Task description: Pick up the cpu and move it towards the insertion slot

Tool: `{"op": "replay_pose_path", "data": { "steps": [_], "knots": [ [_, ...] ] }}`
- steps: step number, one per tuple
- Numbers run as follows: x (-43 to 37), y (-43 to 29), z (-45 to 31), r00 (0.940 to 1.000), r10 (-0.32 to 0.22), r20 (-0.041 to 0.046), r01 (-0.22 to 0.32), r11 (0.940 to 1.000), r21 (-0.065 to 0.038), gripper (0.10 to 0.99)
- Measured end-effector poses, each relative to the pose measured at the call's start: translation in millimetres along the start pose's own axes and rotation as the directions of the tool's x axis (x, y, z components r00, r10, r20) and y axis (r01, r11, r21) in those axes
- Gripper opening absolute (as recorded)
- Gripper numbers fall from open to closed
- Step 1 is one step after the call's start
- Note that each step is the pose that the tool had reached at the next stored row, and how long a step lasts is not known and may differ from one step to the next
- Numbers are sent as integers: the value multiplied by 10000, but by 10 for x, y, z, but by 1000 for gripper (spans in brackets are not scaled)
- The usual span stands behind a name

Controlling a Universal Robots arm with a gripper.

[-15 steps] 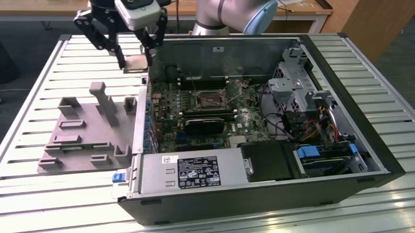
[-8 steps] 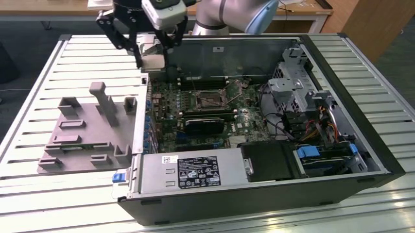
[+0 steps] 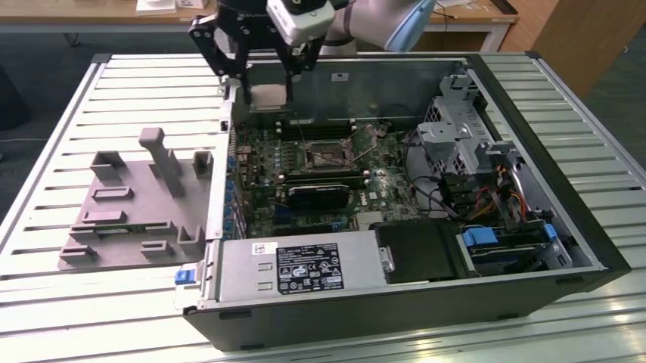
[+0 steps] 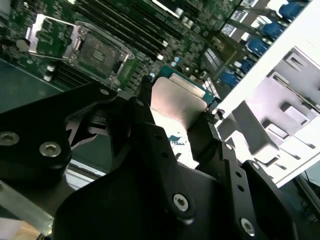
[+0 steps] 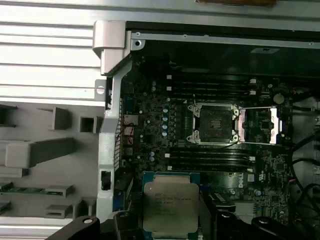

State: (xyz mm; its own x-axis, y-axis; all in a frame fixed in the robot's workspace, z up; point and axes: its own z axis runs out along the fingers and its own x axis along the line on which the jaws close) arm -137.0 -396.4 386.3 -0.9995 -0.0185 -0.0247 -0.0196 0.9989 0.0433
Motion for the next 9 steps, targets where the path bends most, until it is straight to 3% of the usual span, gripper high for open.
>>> {"op": "replay_pose_path", "data": {
  "steps": [9],
  "knots": [
    [-408, -8, 10, 10000, 2, -12, -2, 10000, 0, 537]
  ]
}}
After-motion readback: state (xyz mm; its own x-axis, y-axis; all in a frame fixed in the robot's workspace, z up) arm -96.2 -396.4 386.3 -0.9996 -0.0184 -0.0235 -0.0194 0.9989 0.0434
